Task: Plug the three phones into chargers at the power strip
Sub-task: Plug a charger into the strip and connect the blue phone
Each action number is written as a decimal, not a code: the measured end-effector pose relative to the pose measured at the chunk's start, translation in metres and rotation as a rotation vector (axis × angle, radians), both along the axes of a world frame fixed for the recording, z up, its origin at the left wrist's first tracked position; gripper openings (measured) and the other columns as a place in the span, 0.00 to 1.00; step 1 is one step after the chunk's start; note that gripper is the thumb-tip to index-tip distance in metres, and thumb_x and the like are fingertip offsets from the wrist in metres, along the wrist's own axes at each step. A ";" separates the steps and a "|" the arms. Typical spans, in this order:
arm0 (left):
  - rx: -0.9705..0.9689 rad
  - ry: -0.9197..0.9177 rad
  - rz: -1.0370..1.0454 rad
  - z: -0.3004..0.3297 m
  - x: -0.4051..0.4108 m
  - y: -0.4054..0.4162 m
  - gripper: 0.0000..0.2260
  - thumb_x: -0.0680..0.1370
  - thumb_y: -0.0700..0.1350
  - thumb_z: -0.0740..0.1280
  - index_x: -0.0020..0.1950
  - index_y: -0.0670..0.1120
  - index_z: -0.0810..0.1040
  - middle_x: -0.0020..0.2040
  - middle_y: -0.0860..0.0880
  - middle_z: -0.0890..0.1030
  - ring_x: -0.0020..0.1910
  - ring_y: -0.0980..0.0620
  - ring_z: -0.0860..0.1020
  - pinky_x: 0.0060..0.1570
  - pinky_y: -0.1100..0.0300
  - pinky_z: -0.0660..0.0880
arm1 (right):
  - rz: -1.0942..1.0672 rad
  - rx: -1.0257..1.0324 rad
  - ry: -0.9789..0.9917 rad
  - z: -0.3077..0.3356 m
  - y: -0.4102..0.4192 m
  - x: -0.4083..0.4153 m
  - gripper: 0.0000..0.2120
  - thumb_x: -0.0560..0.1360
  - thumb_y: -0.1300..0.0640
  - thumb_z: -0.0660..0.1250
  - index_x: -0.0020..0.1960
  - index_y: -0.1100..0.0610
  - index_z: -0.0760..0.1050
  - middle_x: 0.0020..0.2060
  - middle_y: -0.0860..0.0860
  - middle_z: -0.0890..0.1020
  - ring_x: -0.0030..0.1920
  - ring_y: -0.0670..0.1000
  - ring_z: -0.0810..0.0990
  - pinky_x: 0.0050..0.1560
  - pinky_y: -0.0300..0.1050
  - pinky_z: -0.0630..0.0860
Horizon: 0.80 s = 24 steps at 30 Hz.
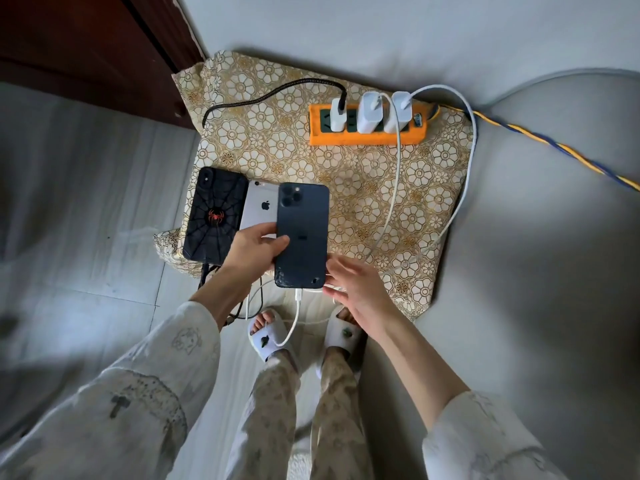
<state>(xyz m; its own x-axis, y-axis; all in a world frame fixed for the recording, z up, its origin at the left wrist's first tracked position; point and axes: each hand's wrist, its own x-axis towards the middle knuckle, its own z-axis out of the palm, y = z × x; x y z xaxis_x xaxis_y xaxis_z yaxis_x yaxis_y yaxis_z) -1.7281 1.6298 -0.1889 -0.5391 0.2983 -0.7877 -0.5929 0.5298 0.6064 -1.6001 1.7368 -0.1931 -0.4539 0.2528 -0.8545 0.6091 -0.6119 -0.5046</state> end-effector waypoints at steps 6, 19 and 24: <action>-0.156 0.330 -0.364 -0.005 -0.005 -0.002 0.12 0.77 0.40 0.63 0.58 0.46 0.79 0.50 0.43 0.84 0.49 0.45 0.81 0.54 0.53 0.77 | -0.045 0.121 -0.065 -0.019 -0.012 -0.016 0.12 0.76 0.67 0.60 0.44 0.53 0.77 0.44 0.54 0.81 0.44 0.52 0.80 0.42 0.43 0.79; -0.528 0.787 -1.100 -0.029 0.017 -0.062 0.28 0.79 0.42 0.54 0.76 0.51 0.45 0.77 0.46 0.41 0.76 0.42 0.41 0.74 0.45 0.48 | 0.051 0.362 -0.213 -0.027 -0.018 -0.032 0.10 0.75 0.65 0.63 0.55 0.62 0.78 0.44 0.54 0.81 0.51 0.60 0.81 0.55 0.59 0.78; -0.565 0.781 -1.167 -0.027 0.015 -0.060 0.30 0.79 0.42 0.55 0.76 0.50 0.43 0.77 0.44 0.39 0.76 0.40 0.41 0.74 0.44 0.49 | 0.126 0.517 -0.205 -0.022 -0.022 -0.031 0.10 0.75 0.65 0.64 0.55 0.64 0.79 0.44 0.55 0.84 0.47 0.57 0.83 0.51 0.56 0.80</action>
<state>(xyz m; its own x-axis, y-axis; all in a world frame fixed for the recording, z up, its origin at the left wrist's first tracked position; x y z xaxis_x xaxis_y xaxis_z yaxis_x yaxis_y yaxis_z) -1.7129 1.5702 -0.2159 -0.5460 0.6066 -0.5778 0.6767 0.7260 0.1227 -1.6315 1.7149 -0.2147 -0.3457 0.6161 -0.7077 0.7784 -0.2329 -0.5830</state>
